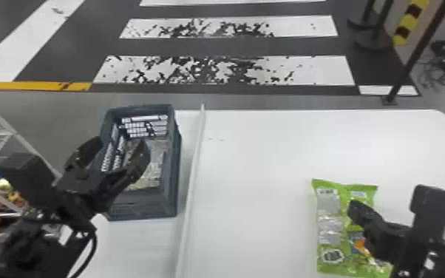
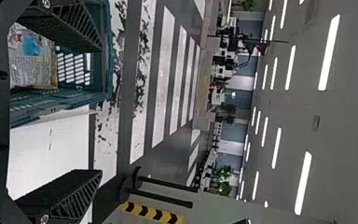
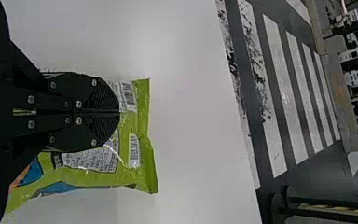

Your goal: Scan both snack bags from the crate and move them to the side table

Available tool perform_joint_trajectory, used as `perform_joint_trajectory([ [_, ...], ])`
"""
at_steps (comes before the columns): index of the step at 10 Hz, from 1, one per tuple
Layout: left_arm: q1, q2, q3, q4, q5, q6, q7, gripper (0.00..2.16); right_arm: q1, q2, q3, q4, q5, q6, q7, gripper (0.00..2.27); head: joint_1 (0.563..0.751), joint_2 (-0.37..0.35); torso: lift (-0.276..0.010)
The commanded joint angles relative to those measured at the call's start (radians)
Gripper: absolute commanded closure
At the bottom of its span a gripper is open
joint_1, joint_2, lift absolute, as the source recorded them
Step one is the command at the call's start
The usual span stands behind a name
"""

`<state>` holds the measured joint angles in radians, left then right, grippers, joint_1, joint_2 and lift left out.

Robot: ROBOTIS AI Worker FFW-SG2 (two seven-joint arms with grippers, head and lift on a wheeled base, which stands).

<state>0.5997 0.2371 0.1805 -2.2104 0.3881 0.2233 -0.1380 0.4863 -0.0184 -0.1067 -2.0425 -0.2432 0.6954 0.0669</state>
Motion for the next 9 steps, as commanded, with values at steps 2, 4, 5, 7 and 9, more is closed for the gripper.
perform_joint_trajectory([
  [2,-0.003,-0.001,-0.015,-0.002,-0.002,-0.003,0.000,0.07,0.026,0.000,-0.024,-0.002,-0.002,-0.006,0.010,2.25,0.695,0.057,-0.029],
  [4,0.000,0.001,-0.013,-0.002,-0.002,-0.003,0.000,0.07,0.026,0.000,-0.024,0.016,0.007,-0.015,0.010,2.25,0.695,0.043,-0.029],
  [5,0.003,0.002,-0.012,-0.002,-0.002,-0.003,-0.002,0.07,0.026,0.000,-0.022,0.027,0.010,-0.018,0.010,2.25,0.695,0.039,-0.029],
  [7,0.006,0.002,-0.010,-0.005,0.000,-0.006,-0.002,0.07,0.005,0.000,-0.016,0.077,0.030,-0.036,0.010,2.25,0.695,0.040,-0.029],
  [9,0.006,0.004,-0.009,-0.006,0.000,-0.006,-0.002,0.07,-0.008,-0.002,-0.016,0.117,0.047,-0.052,0.010,2.25,0.695,0.037,-0.029],
])
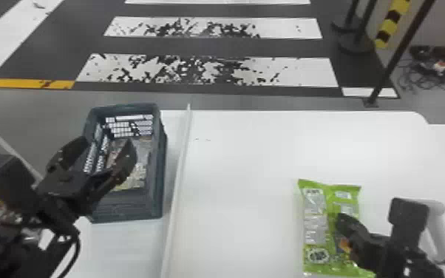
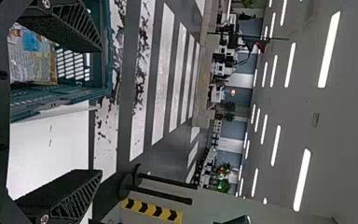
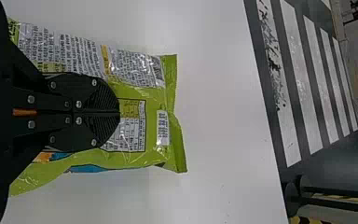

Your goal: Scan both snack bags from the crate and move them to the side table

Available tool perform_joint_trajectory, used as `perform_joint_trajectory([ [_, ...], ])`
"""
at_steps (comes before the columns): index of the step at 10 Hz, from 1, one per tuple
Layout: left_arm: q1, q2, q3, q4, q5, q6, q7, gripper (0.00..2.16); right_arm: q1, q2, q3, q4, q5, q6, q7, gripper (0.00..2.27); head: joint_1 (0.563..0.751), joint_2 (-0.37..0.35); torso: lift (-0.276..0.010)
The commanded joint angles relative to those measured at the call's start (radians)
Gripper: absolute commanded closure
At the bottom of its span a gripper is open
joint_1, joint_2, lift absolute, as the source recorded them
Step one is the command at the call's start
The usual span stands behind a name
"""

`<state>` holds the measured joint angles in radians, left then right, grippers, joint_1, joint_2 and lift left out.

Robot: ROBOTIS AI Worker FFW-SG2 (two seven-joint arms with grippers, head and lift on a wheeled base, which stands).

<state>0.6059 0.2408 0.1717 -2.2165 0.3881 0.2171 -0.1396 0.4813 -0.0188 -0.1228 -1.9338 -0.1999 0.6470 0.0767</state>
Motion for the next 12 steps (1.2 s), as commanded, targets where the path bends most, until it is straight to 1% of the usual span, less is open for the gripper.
perform_joint_trajectory([
  [1,-0.002,-0.001,-0.001,0.000,0.000,0.000,0.000,0.07,-0.006,-0.001,0.000,0.010,0.008,-0.006,0.000,2.25,0.695,0.034,-0.029],
  [3,0.000,-0.005,-0.001,-0.006,0.000,0.000,-0.003,0.07,0.010,-0.001,0.000,-0.024,0.000,-0.003,0.008,2.25,0.695,0.030,-0.029],
  [6,-0.002,-0.005,0.000,-0.009,0.000,0.000,-0.002,0.07,0.089,0.000,-0.023,-0.217,-0.016,0.027,0.008,2.23,0.695,0.033,-0.029],
  [7,-0.003,-0.006,-0.001,-0.008,0.000,0.000,-0.003,0.07,0.114,0.000,-0.048,-0.271,-0.015,0.049,0.006,1.94,0.695,0.029,-0.029],
  [8,-0.005,-0.008,-0.003,-0.003,0.000,0.000,-0.002,0.07,0.140,0.000,-0.081,-0.313,-0.016,0.052,0.006,1.74,0.695,0.022,-0.029],
  [9,-0.005,-0.006,-0.003,-0.005,0.000,0.000,-0.003,0.07,0.146,0.000,-0.124,-0.323,-0.021,0.058,0.009,1.25,0.695,0.003,-0.029],
  [10,-0.006,-0.006,-0.004,-0.005,0.000,0.000,-0.003,0.07,0.140,-0.004,-0.170,-0.310,-0.021,0.058,0.021,0.31,0.695,-0.026,-0.029],
  [11,-0.009,-0.005,-0.004,-0.003,0.000,0.000,-0.003,0.07,0.138,-0.004,-0.221,-0.290,-0.029,0.058,0.043,0.05,0.695,-0.065,-0.029],
  [12,-0.012,-0.003,-0.006,-0.003,0.002,0.000,-0.003,0.07,0.134,-0.007,-0.261,-0.260,-0.046,0.058,0.054,0.05,0.695,-0.085,-0.029],
])
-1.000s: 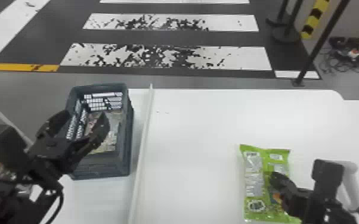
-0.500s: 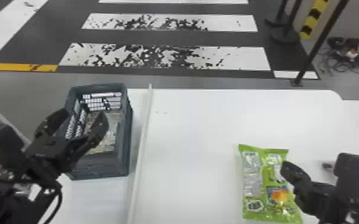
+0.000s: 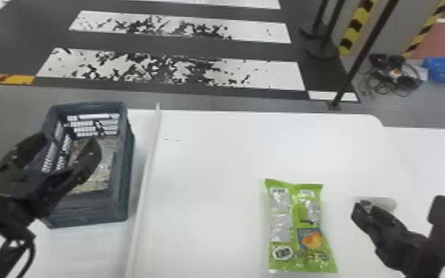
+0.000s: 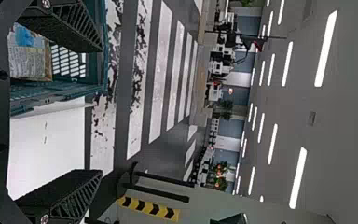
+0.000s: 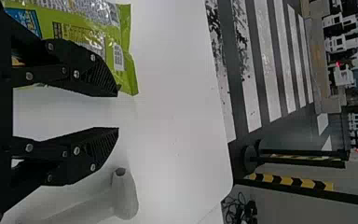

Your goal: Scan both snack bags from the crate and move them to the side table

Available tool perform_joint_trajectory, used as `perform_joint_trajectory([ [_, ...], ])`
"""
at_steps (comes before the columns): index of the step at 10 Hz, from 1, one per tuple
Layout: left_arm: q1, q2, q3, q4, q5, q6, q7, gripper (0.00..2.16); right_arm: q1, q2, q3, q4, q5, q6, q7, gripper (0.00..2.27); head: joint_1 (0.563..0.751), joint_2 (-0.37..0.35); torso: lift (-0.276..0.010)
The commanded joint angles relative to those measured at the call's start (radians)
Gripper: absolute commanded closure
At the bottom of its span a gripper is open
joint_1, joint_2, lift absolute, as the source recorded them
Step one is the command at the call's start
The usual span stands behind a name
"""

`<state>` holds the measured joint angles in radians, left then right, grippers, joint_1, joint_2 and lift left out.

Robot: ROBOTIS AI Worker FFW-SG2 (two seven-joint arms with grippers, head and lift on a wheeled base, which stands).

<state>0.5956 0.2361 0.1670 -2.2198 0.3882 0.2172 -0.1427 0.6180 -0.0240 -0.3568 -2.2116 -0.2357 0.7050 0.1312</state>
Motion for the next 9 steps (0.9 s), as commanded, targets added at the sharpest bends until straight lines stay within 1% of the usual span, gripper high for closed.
perform_joint_trajectory([
  [1,-0.003,0.003,-0.004,0.002,0.001,0.000,-0.002,0.07,-0.018,-0.005,-0.062,0.061,-0.010,0.000,0.011,0.06,0.695,-0.121,-0.029],
  [3,-0.008,0.005,-0.007,0.006,0.000,0.000,-0.002,0.07,-0.049,-0.027,-0.097,0.144,-0.007,-0.025,0.033,0.06,0.695,-0.191,-0.029],
  [4,-0.008,0.006,-0.006,0.006,0.000,0.000,-0.002,0.07,-0.067,-0.050,-0.100,0.187,0.001,-0.031,0.041,0.06,0.695,-0.204,-0.029],
  [5,-0.008,0.006,-0.006,0.006,0.001,0.000,-0.002,0.07,-0.083,-0.063,-0.103,0.233,0.012,-0.067,0.065,0.06,0.695,-0.223,-0.029],
  [7,-0.002,0.008,-0.006,0.002,0.004,0.000,-0.009,0.07,-0.112,-0.106,-0.105,0.323,0.030,-0.129,0.097,0.07,0.695,-0.245,-0.029],
  [8,0.000,0.008,-0.006,0.000,0.008,0.003,-0.011,0.07,-0.130,-0.125,-0.105,0.374,0.056,-0.172,0.122,0.07,0.695,-0.259,-0.029],
  [9,0.001,0.006,-0.006,-0.001,0.008,0.003,-0.012,0.07,-0.149,-0.145,-0.105,0.434,0.062,-0.236,0.166,0.07,0.695,-0.273,-0.029],
])
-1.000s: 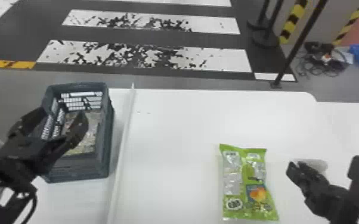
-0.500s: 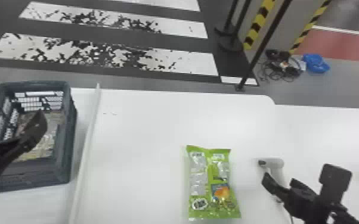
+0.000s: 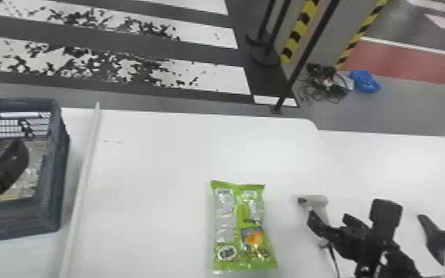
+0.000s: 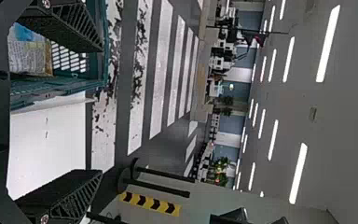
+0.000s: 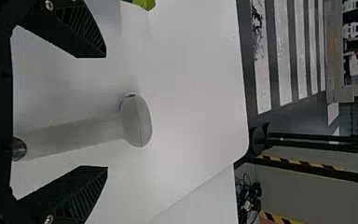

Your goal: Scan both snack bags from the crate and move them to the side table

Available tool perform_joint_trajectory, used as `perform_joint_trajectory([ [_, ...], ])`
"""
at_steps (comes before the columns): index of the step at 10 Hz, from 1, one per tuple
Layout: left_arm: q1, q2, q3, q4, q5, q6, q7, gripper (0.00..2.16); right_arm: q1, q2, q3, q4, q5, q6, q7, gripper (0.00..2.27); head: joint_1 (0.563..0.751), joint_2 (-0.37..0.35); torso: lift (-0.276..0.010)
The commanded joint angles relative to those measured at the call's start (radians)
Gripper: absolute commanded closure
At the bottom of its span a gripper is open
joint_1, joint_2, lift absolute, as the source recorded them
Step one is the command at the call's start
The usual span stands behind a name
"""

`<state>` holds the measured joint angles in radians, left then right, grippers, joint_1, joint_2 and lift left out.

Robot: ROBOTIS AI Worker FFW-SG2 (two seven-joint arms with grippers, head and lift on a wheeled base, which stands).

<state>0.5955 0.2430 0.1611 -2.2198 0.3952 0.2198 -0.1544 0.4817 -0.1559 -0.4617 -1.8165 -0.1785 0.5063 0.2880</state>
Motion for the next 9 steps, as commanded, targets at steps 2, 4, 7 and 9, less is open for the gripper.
perform_joint_trajectory([
  [2,0.006,-0.005,0.000,0.002,-0.001,0.004,-0.005,0.07,-0.020,-0.037,0.000,0.109,0.014,-0.127,0.057,0.08,0.695,-0.283,-0.029],
  [4,0.006,-0.007,-0.002,0.005,-0.007,0.004,-0.005,0.07,-0.023,-0.039,0.003,0.143,0.014,-0.142,0.074,0.08,0.695,-0.293,-0.029],
  [7,0.001,-0.004,-0.006,0.017,-0.012,0.007,-0.005,0.07,-0.064,-0.053,0.020,0.224,0.028,-0.154,0.088,0.08,0.695,-0.292,-0.029],
  [9,0.004,0.007,-0.006,0.020,-0.012,0.010,-0.007,0.07,-0.091,-0.062,0.048,0.275,0.059,-0.166,0.095,0.30,0.695,-0.290,-0.029],
])
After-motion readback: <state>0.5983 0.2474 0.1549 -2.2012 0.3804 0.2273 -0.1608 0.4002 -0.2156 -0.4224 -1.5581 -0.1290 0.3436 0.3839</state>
